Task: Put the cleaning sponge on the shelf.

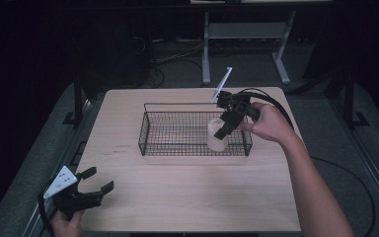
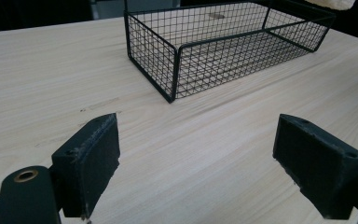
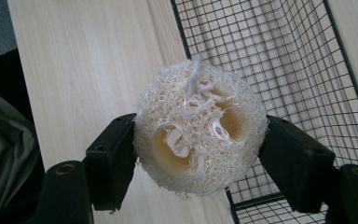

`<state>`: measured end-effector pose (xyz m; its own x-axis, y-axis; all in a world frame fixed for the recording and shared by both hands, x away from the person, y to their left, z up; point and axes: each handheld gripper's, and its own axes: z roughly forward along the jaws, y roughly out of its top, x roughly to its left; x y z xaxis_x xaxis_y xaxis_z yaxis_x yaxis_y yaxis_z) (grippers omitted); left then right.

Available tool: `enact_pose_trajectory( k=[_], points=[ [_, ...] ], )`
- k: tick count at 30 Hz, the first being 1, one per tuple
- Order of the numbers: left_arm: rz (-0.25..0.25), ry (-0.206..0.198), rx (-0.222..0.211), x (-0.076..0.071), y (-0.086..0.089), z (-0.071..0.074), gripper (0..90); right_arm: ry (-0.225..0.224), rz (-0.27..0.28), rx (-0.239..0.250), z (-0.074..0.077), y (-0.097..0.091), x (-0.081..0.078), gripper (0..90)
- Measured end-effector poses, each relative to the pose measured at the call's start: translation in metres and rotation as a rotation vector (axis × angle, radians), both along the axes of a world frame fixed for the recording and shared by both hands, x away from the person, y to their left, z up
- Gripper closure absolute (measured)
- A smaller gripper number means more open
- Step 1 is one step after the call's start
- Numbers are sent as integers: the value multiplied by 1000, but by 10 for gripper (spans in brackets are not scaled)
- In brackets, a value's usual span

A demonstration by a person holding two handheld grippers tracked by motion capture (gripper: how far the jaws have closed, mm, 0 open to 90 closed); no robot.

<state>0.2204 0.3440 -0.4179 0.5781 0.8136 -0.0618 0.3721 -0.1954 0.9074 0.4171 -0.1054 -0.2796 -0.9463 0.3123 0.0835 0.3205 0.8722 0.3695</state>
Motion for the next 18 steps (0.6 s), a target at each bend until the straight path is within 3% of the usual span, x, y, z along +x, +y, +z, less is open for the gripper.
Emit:
enact_pose_trajectory(
  k=[18],
  points=[
    [0,-4,14,-2,1,1,138,5,-25,-9,3,9,26,286]
  ],
)
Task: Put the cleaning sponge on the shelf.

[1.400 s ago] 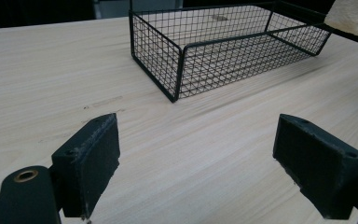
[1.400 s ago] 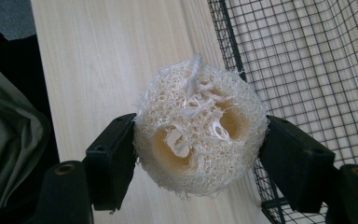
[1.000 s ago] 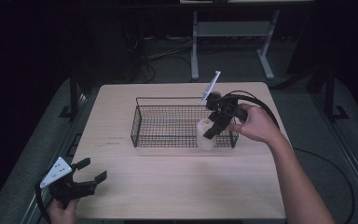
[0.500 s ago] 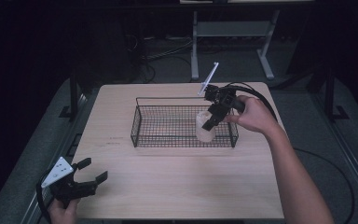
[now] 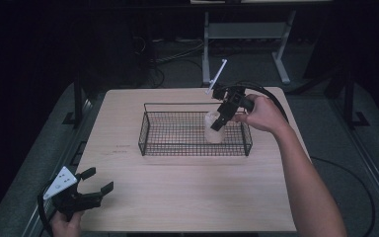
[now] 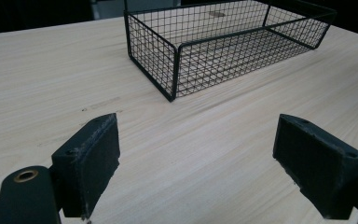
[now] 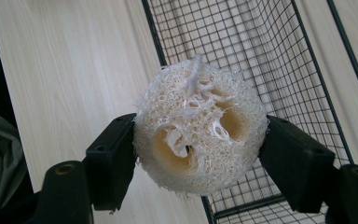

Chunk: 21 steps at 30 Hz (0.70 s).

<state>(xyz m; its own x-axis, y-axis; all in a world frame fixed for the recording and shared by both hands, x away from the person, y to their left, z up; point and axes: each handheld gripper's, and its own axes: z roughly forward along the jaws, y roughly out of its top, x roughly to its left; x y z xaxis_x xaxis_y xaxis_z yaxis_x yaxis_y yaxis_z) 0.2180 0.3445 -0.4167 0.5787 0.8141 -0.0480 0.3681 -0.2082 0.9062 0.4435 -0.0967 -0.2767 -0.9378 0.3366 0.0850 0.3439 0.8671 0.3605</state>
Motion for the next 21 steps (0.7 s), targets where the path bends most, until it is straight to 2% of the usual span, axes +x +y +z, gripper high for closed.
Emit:
enact_pose_trajectory(
  k=[8,21],
  points=[
    [3,0,3,-2,0,0,138,6,-38,-17,-12,-2,17,286],
    [0,3,8,-1,-1,-1,138,18,-94,-10,-23,-7,36,286]
  ],
)
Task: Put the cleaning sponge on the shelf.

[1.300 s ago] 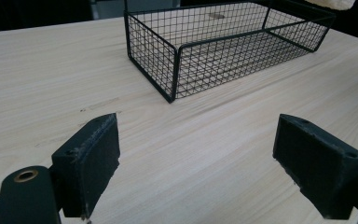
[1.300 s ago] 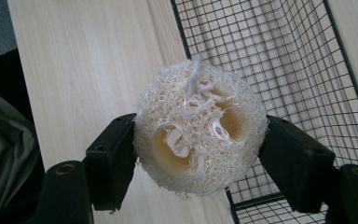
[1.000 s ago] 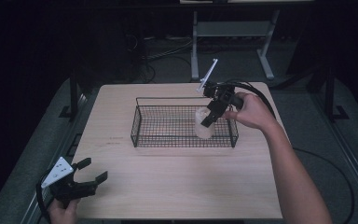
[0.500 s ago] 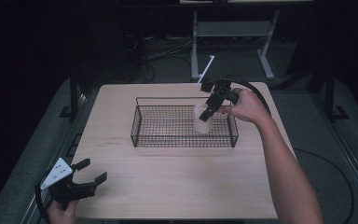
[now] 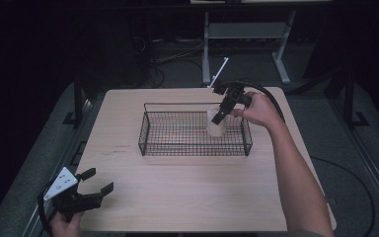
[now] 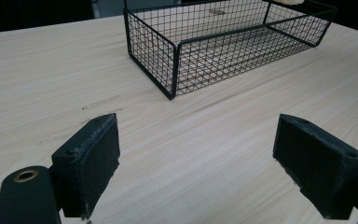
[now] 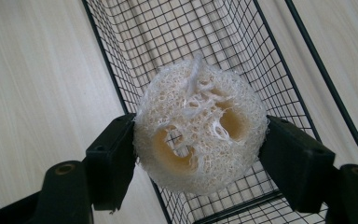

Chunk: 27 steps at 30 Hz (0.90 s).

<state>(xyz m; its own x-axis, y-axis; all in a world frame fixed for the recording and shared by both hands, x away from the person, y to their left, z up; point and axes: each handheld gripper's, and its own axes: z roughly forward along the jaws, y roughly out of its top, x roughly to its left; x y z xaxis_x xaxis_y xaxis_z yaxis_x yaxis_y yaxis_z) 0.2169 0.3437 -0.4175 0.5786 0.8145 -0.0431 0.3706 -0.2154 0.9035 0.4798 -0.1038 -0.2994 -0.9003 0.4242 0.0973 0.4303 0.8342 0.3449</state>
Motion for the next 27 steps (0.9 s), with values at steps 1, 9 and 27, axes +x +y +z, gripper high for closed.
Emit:
enact_pose_trajectory(
  k=[1,9,27],
  points=[
    [0,0,0,0,0,0,138,-3,-4,-1,-2,1,2,286],
    [-2,0,2,0,-2,0,138,2,-13,-11,-11,5,9,286],
    [-7,5,-1,1,-2,-1,138,20,-25,-47,-34,11,18,284]
  ],
)
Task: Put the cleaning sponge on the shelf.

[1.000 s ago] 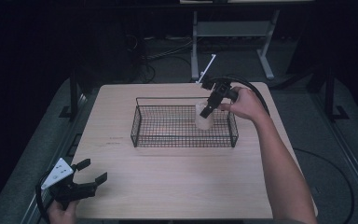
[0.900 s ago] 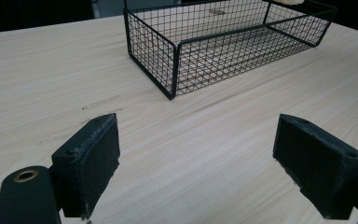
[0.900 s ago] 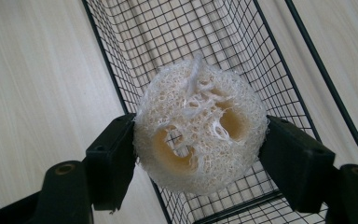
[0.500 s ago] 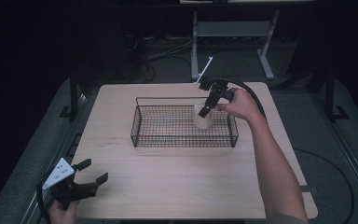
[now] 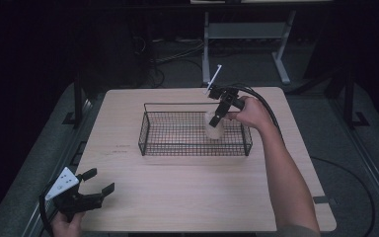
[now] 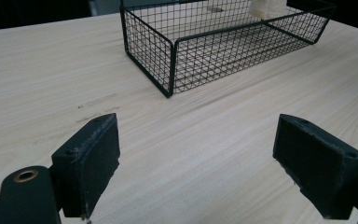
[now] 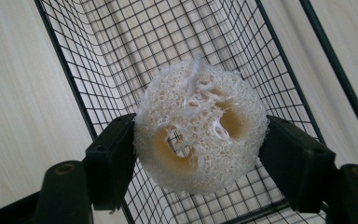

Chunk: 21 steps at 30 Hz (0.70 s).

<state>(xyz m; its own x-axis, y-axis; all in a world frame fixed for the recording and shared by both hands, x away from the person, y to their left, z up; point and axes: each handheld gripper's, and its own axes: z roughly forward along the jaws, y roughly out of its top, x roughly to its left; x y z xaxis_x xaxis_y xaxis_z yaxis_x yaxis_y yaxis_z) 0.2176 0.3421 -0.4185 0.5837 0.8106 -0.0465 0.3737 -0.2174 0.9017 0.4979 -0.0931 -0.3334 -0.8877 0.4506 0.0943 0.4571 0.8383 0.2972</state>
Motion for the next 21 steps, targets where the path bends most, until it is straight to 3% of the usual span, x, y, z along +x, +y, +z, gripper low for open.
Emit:
enact_pose_trajectory(
  k=[21],
  points=[
    [-2,3,4,1,0,-1,138,34,-30,21,-25,-9,3,284]
  ],
)
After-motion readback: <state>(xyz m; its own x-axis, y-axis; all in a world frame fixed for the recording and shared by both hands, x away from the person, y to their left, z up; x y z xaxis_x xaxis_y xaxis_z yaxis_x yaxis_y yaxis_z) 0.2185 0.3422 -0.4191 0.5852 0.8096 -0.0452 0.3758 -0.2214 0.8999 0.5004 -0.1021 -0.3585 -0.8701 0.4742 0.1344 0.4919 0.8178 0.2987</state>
